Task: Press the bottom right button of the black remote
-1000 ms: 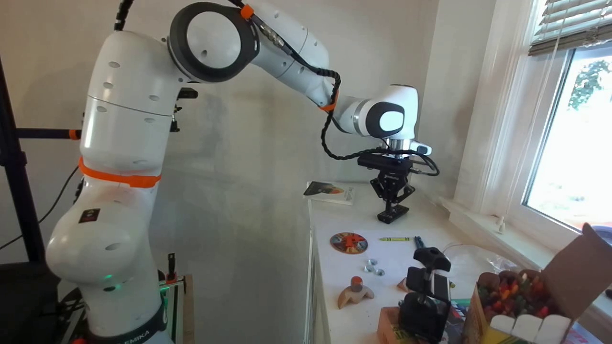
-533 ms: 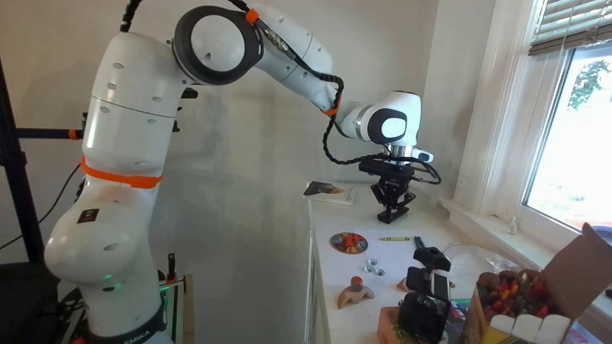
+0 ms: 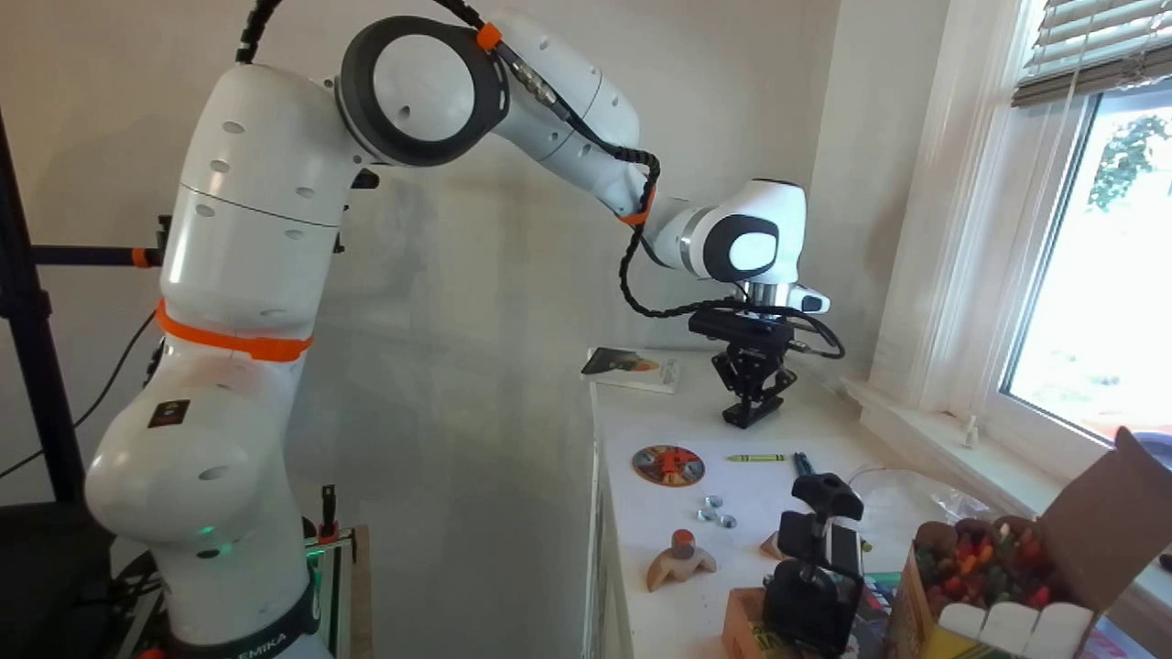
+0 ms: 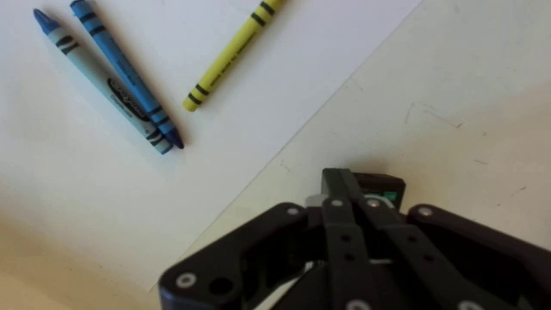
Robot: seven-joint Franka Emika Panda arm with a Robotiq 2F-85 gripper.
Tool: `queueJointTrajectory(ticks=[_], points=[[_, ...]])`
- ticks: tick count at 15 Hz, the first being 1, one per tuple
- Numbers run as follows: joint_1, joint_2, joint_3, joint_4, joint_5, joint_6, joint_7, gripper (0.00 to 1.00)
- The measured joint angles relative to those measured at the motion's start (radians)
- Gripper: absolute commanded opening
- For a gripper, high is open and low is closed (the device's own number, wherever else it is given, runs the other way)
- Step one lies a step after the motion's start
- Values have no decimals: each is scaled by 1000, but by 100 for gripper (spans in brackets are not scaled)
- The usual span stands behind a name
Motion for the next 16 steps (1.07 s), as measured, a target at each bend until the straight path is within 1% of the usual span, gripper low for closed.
queueJointTrajectory(ticks=[16], points=[[-3,6,3,-1,1,12,-17,0]])
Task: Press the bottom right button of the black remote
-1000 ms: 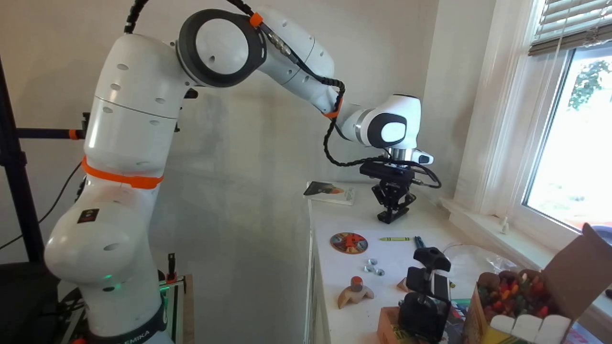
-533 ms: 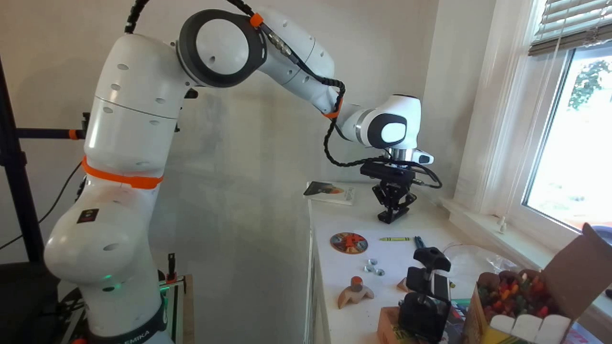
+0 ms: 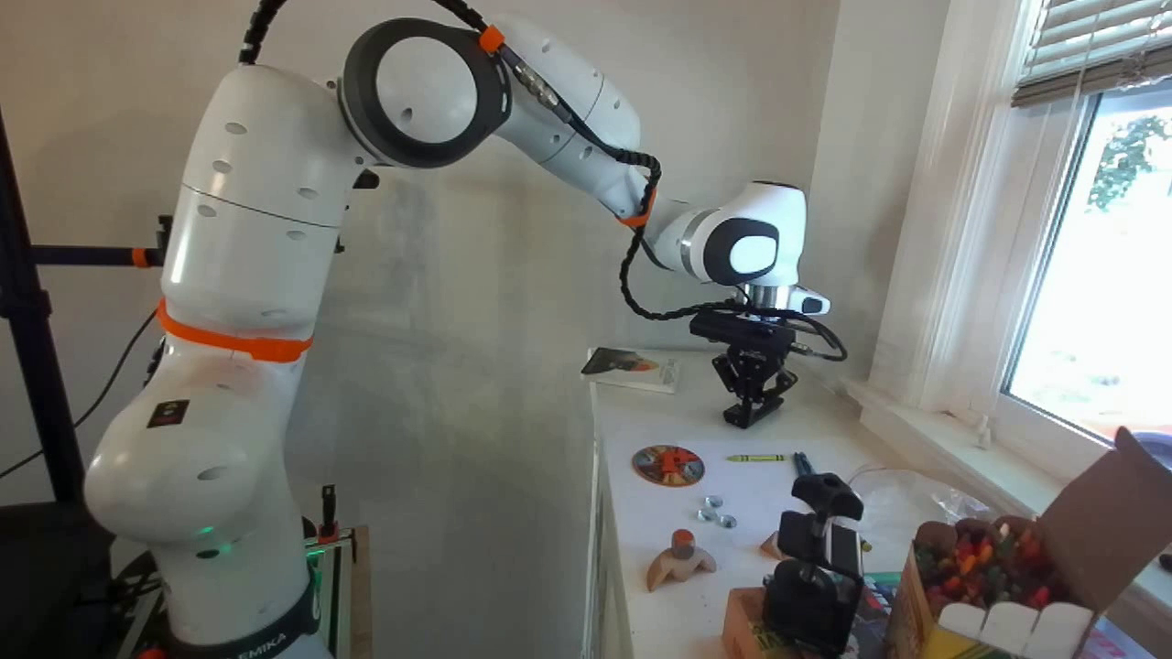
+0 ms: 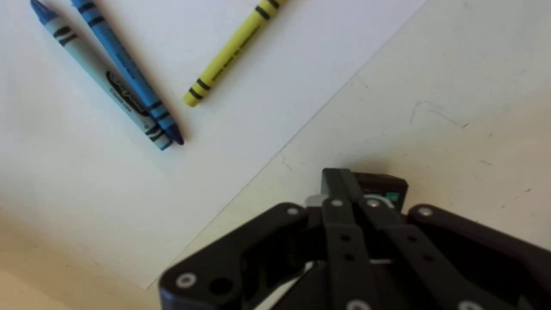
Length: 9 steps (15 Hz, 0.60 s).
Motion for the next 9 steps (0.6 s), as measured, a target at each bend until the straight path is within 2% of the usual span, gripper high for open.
queueJointTrajectory(ticks=[9], points=[[0,-9,7,1,0,-13,3,0]])
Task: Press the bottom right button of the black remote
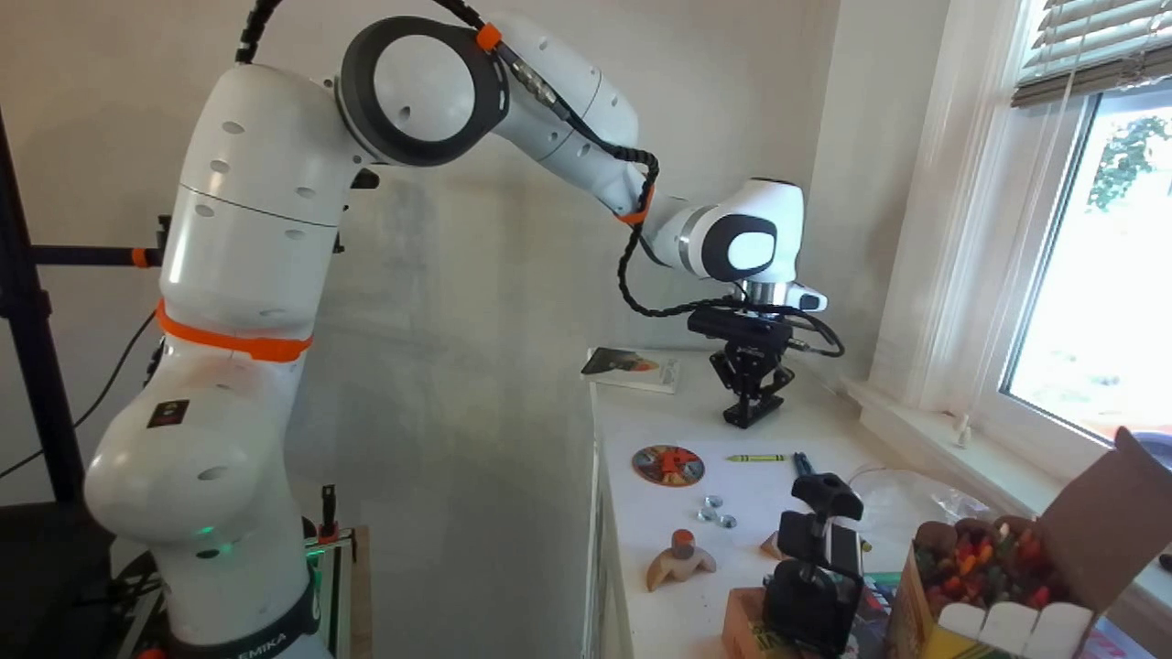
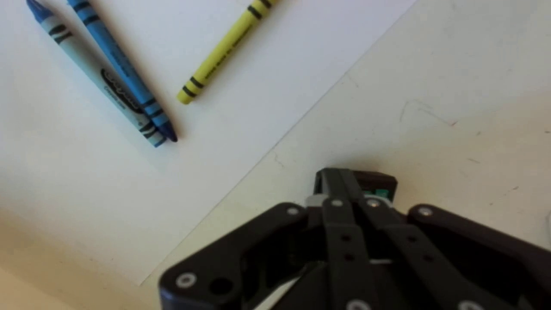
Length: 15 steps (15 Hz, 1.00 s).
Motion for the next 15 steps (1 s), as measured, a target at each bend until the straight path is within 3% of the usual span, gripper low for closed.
queueJointTrajectory(ticks=[5,6,8,15], points=[[8,-41,10,0,-1,-26,41,1],[9,-50,10,0,-3,-28,52,26],[9,-70,9,0,-17,-46,93,33],[20,-177,8,1,-26,-200,281,87]])
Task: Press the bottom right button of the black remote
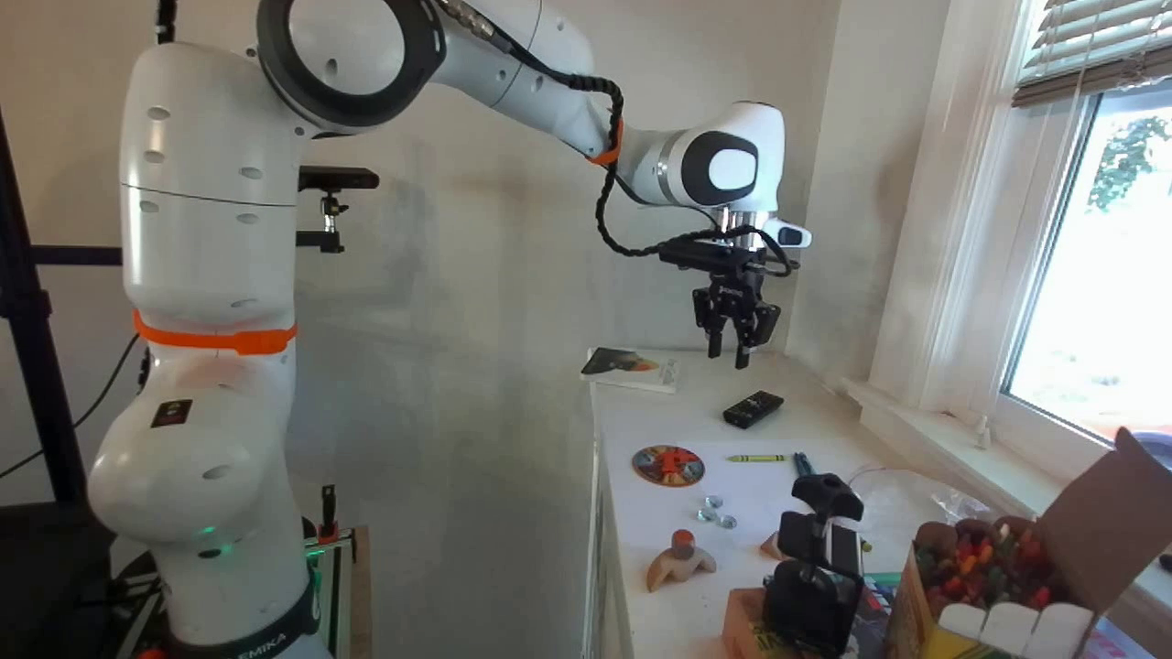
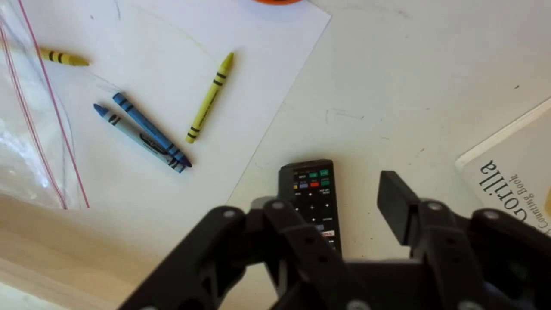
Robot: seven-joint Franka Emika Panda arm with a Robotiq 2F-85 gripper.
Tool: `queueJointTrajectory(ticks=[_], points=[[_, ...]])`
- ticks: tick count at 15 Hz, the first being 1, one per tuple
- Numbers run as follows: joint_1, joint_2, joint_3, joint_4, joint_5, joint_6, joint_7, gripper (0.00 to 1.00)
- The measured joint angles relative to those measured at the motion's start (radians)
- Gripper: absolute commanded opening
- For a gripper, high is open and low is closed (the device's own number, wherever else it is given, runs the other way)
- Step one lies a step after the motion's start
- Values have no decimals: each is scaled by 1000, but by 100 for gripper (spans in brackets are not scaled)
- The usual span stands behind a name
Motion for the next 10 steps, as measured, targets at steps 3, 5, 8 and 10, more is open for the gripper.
queueJointTrajectory(ticks=[3,5,8,10], points=[[2,-36,-1,14,26,-130,72,100],[1,-48,-5,27,63,-191,111,100],[-4,-59,-16,28,113,-199,190,100],[-5,-62,-20,28,123,-199,202,100]])
